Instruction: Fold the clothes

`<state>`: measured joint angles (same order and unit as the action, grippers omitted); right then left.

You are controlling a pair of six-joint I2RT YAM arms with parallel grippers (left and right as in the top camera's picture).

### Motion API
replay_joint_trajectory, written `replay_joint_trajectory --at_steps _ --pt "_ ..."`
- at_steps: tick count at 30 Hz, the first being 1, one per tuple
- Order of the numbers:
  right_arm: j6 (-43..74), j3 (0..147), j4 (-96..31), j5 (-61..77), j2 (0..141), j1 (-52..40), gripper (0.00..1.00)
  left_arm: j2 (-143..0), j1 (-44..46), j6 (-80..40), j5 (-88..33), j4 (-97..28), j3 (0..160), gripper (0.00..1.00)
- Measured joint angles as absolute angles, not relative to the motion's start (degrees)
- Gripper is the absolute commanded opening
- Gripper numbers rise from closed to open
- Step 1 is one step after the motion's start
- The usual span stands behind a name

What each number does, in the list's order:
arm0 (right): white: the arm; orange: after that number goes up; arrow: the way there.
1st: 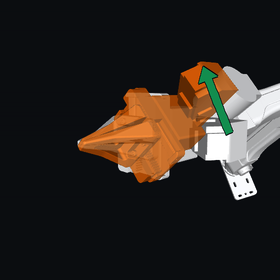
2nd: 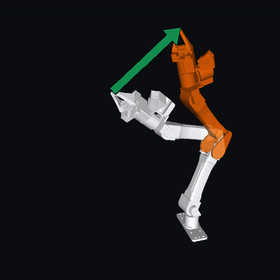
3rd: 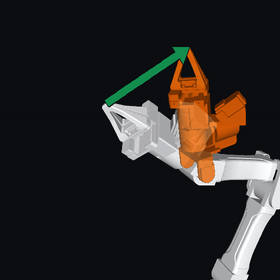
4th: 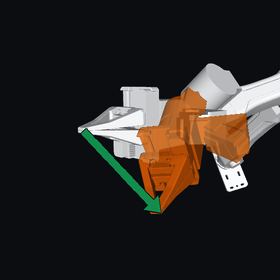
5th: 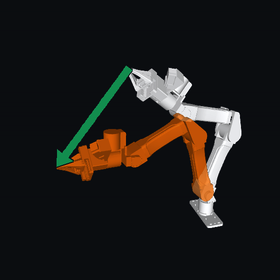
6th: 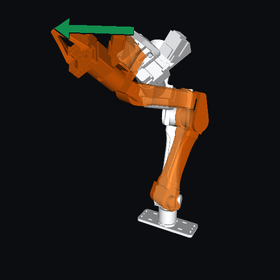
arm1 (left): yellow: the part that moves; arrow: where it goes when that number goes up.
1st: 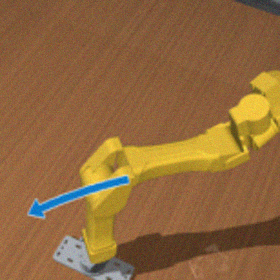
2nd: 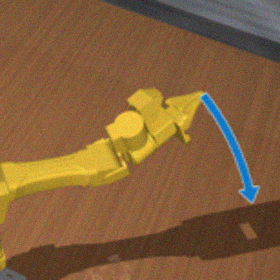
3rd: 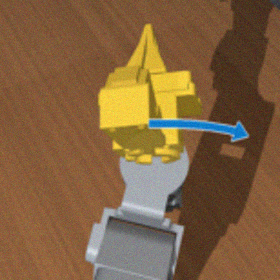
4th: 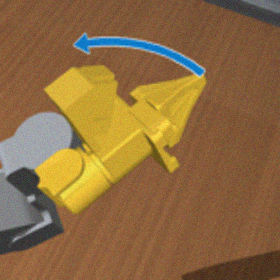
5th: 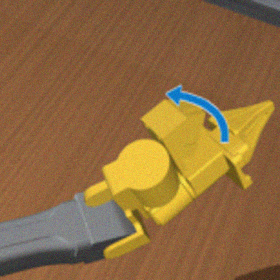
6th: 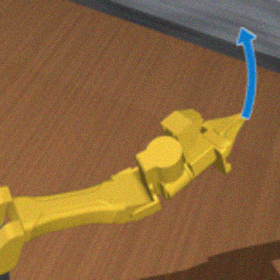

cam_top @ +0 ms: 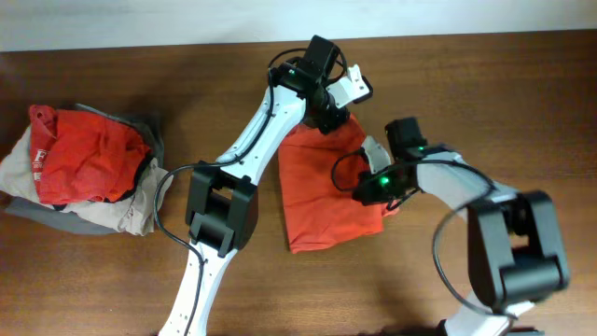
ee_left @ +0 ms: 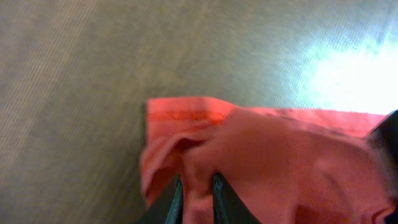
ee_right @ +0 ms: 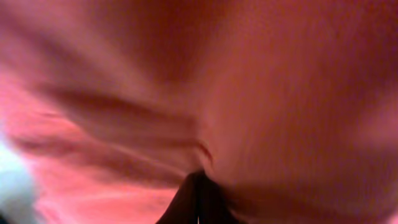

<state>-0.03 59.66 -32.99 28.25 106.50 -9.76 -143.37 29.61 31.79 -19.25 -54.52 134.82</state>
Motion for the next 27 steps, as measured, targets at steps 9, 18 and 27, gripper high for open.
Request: replay_joint_trajectory --at_steps 9,18,27 --pt "0.30 59.94 -32.73 28.80 108.01 -9.58 0.04 -143.37 29.56 29.67 -18.63 -58.96 134.82 0.25" --pt "0.82 59.94 -32.73 28.75 108.01 -9.58 0.04 -143.24 29.56 29.52 -21.28 -61.82 134.82 0.28" --pt "1.02 59.94 -32.73 28.75 108.01 -9.58 0.04 -139.70 29.56 29.54 -19.44 -62.61 134.85 0.28"
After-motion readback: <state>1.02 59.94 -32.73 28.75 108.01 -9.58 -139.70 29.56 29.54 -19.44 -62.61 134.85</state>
